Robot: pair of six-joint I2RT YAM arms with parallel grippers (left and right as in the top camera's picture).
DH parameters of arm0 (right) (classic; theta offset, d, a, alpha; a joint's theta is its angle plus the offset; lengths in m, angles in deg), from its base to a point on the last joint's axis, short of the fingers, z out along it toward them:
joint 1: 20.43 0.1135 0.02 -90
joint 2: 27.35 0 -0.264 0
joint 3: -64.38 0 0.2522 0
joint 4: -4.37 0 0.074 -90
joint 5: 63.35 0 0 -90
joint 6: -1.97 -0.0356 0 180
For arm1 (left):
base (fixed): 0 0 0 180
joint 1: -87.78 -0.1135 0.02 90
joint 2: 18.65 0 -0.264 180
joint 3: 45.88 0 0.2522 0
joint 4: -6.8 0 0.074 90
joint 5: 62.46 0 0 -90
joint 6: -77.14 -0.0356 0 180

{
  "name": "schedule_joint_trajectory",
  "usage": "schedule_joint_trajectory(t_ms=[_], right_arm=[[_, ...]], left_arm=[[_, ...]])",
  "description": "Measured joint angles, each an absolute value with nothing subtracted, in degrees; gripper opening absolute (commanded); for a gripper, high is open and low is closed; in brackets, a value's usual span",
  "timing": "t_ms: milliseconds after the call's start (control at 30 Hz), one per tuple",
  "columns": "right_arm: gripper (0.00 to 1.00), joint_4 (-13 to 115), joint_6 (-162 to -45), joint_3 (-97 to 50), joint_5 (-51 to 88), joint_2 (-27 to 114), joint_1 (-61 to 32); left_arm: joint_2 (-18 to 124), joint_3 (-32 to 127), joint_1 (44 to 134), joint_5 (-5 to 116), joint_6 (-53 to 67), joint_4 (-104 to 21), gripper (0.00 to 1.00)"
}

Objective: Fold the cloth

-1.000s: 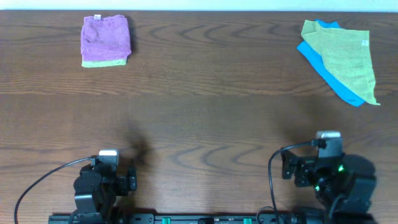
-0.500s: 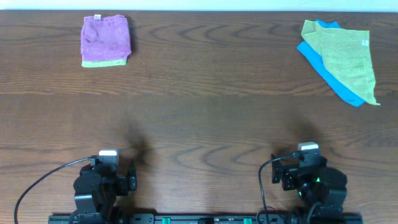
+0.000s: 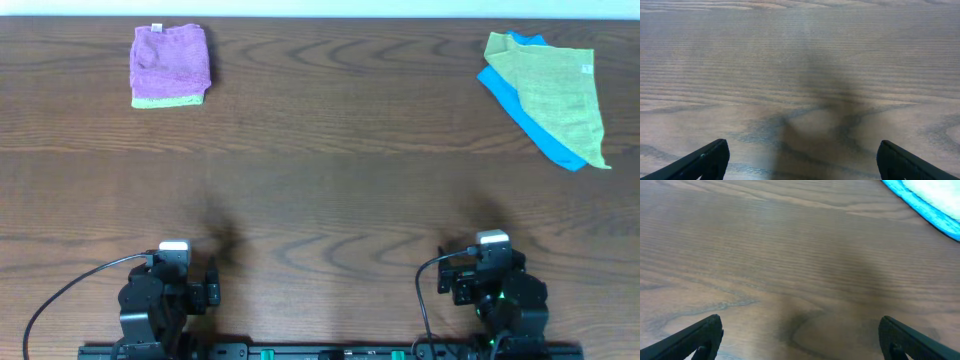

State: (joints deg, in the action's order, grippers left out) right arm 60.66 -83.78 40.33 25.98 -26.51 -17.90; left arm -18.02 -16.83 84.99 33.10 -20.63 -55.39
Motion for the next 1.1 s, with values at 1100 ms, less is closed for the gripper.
schedule_joint_trajectory(t_ms=[1100], right_arm=[[0.99,60.66,-85.94,40.35,29.06,-26.51,-17.88]], left_arm=[[-18.02,-16.83,84.99,33.10,-20.63,-55.39,0.95]])
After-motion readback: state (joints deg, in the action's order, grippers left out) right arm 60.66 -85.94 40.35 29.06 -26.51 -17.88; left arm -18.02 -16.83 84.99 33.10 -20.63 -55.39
